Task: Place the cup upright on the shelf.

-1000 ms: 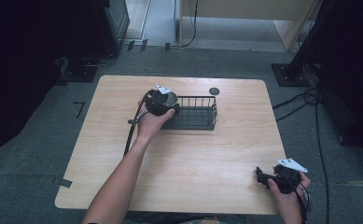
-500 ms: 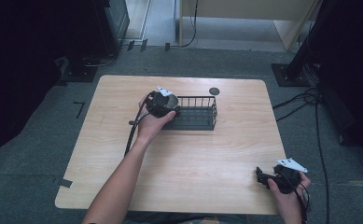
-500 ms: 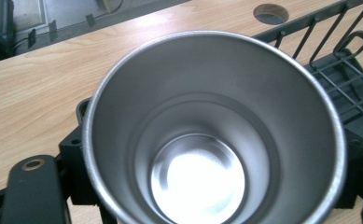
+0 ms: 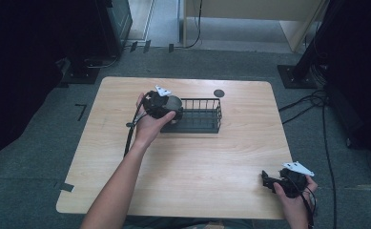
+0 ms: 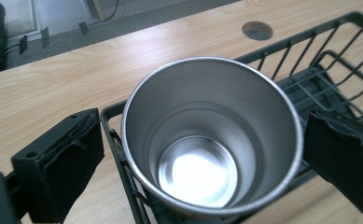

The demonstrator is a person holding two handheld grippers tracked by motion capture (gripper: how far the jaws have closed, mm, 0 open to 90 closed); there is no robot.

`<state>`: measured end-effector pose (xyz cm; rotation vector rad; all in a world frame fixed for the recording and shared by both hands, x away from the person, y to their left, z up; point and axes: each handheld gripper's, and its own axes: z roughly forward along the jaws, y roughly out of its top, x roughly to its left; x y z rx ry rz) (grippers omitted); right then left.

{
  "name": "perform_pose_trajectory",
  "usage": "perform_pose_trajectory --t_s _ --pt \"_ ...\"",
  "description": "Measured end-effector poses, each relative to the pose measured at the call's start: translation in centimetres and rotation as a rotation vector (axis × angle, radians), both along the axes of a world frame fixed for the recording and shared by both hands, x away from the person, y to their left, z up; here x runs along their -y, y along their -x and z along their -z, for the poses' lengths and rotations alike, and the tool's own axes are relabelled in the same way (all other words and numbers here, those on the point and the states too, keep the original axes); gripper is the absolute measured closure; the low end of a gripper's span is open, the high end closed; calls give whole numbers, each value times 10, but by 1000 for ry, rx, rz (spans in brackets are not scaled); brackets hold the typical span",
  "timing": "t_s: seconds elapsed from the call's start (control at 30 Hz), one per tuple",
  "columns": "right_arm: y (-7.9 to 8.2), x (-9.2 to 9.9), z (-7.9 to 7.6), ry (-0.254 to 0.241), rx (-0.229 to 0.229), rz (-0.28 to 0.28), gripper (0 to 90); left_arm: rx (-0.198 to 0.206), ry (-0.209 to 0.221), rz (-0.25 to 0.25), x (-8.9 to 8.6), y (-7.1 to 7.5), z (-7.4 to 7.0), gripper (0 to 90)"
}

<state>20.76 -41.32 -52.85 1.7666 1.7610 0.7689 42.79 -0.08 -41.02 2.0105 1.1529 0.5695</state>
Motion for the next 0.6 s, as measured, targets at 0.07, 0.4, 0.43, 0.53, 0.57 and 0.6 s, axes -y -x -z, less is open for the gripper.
perform_pose_trajectory --t_s 0.07,0.4,0.43,0.53,0.57,0.6 --pt "0 0 0 0 0 0 0 9 14 -3 -3 3 -4 0" --pt "0 0 0 0 0 0 0 39 59 -17 -25 21 -17 0" --pt "0 0 0 0 0 0 0 42 65 -18 -27 24 -17 0" --pt "0 0 0 0 0 0 0 49 72 -27 -36 32 -17 0" --pt "0 0 0 0 0 0 0 49 72 -27 -36 32 -17 0" --pt "0 0 0 0 -1 1 0 53 71 -28 -40 36 -16 0"
